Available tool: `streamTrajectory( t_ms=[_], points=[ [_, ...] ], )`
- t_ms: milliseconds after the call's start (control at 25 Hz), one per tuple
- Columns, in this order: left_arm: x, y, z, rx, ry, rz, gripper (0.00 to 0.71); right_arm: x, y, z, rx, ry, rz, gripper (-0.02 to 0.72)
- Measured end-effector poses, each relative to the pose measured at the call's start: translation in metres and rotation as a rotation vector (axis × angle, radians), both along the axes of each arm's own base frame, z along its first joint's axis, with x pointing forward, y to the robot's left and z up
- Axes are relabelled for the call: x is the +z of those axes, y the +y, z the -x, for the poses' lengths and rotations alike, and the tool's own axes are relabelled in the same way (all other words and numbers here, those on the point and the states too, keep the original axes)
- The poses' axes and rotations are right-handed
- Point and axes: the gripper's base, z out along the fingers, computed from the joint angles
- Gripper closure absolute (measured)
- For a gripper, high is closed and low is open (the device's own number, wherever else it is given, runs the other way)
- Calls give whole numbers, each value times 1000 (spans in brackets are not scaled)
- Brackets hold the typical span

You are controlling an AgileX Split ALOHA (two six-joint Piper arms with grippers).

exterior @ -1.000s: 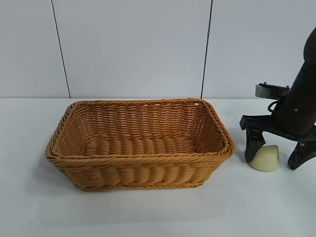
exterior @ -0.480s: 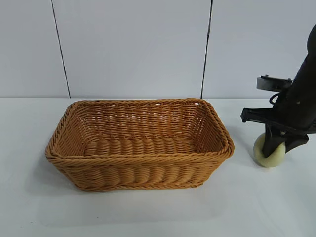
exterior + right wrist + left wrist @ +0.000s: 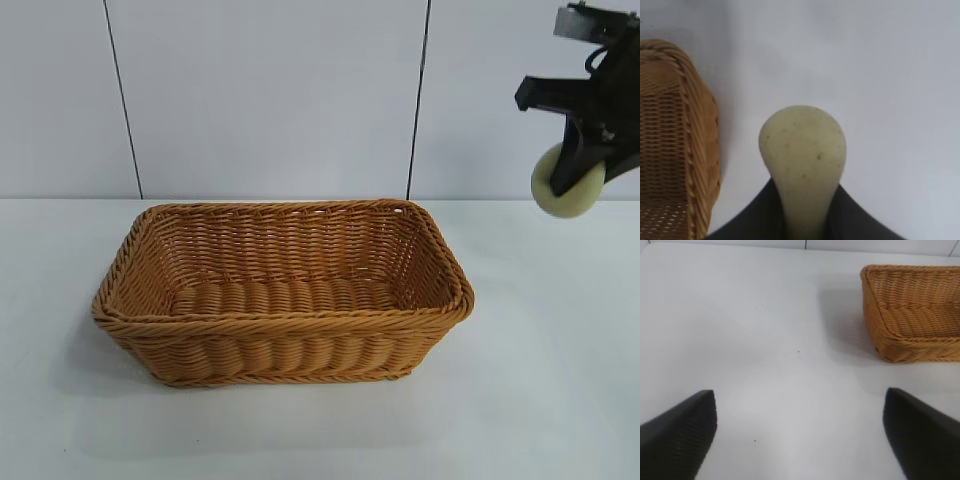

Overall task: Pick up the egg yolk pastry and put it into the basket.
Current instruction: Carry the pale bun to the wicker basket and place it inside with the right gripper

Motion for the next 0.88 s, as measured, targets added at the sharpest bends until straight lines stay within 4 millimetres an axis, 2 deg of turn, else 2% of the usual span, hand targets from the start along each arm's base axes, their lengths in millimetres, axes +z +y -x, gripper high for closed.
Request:
streamTrajectory(
  t_ms=[120, 440, 600, 720, 880],
  points=[
    [0, 0, 0, 0, 0, 0, 14, 0, 25, 4, 69, 0, 0, 619],
    [0, 0, 0, 0, 0, 0, 14, 2, 119, 31, 326, -36, -9, 619],
    [0, 0, 0, 0, 0, 0, 14, 0, 158, 43, 396, -84, -41, 619],
    [0, 0, 0, 0, 0, 0, 14, -15, 178, 42, 414, -90, -53, 619],
    [0, 0, 0, 0, 0, 0, 14, -55, 193, 27, 403, -67, -48, 619]
  ],
)
